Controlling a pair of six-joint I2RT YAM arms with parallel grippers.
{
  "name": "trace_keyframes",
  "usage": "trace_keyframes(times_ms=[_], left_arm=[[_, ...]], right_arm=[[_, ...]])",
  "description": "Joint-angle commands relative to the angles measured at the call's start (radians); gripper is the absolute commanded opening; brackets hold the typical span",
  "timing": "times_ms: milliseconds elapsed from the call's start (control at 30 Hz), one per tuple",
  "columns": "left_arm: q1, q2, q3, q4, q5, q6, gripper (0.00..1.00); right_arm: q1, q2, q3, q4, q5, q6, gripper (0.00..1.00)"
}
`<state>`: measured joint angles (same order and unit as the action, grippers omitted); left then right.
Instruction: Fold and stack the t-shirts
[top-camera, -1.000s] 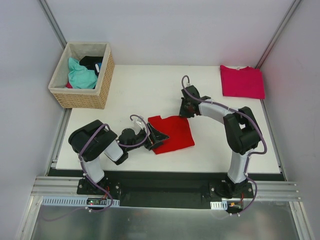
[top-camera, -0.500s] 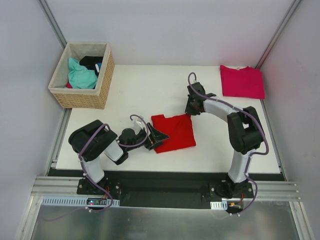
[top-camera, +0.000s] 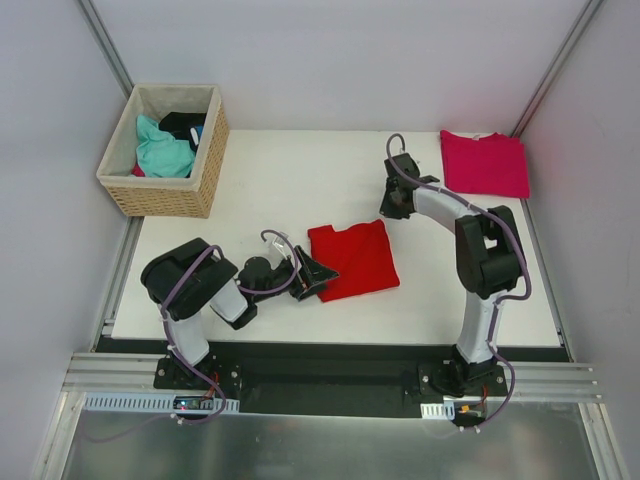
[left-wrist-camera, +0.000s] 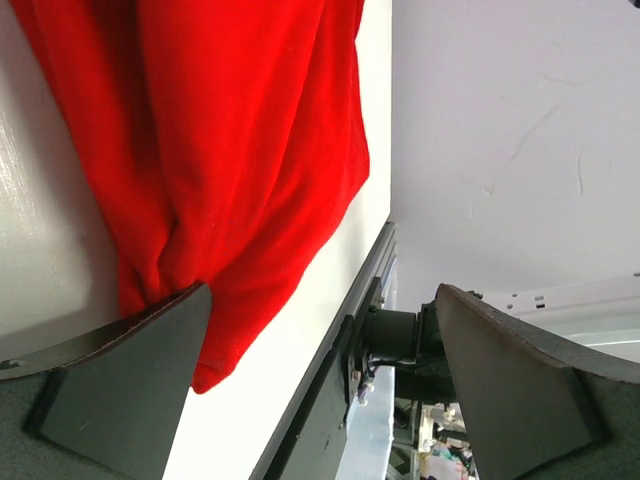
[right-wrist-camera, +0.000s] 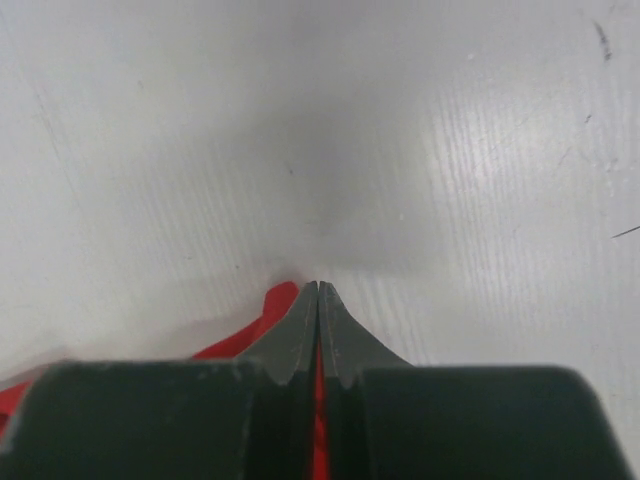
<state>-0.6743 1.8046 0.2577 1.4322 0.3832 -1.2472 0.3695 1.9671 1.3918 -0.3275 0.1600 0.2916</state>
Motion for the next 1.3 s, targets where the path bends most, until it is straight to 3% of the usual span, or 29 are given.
trace_keyframes(times_ms=[0, 33, 100, 133, 167, 233, 300, 367, 467, 567, 633, 967, 1267], left_arm=[[-0.008, 0.047, -0.023, -0.116, 0.022, 0.025, 0.99], [-0.008, 0.047, -0.021, -0.118, 0.022, 0.025, 0.99], [-0.008, 0.042, -0.023, -0.118, 0.023, 0.023, 0.99], [-0.007, 0.036, -0.023, -0.119, 0.02, 0.025, 0.99], [-0.008, 0.032, -0.021, -0.124, 0.022, 0.026, 0.99], [-0.008, 0.004, -0.021, -0.134, 0.023, 0.029, 0.99], [-0.007, -0.049, -0.011, -0.162, 0.023, 0.048, 0.99], [-0.007, -0.138, 0.056, -0.31, 0.04, 0.08, 0.99], [-0.01, -0.237, 0.245, -0.758, 0.049, 0.213, 0.99], [-0.005, -0.327, 0.427, -1.055, 0.002, 0.34, 0.99], [0.007, -0.346, 0.497, -1.127, 0.002, 0.402, 0.99], [0.085, -0.243, 0.672, -1.138, 0.048, 0.442, 0.99], [0.113, -0.065, 0.655, -0.946, 0.08, 0.374, 0.99]], right_arm=[[-0.018, -0.013, 0.041, 0.005, 0.067, -0.02, 0.01], [-0.018, -0.02, 0.039, 0.002, 0.07, -0.022, 0.01], [-0.017, -0.075, 0.01, 0.008, 0.085, -0.026, 0.11], [-0.015, -0.098, -0.003, 0.021, 0.101, -0.035, 0.18], [-0.014, -0.123, -0.008, 0.028, 0.102, -0.045, 0.39], [-0.007, -0.181, 0.006, -0.002, 0.089, -0.057, 0.61], [0.008, -0.239, 0.009, -0.019, 0.073, -0.062, 0.71], [0.034, -0.281, -0.007, -0.036, 0.053, -0.057, 0.78], [0.075, -0.344, -0.034, -0.061, 0.018, -0.046, 0.81], [0.098, -0.387, -0.086, -0.067, 0.001, -0.034, 0.81], [0.103, -0.421, -0.123, -0.064, -0.01, -0.023, 0.81], [0.101, -0.606, -0.3, -0.053, -0.077, 0.02, 0.82], [0.123, -0.674, -0.396, -0.059, -0.146, 0.093, 0.81]])
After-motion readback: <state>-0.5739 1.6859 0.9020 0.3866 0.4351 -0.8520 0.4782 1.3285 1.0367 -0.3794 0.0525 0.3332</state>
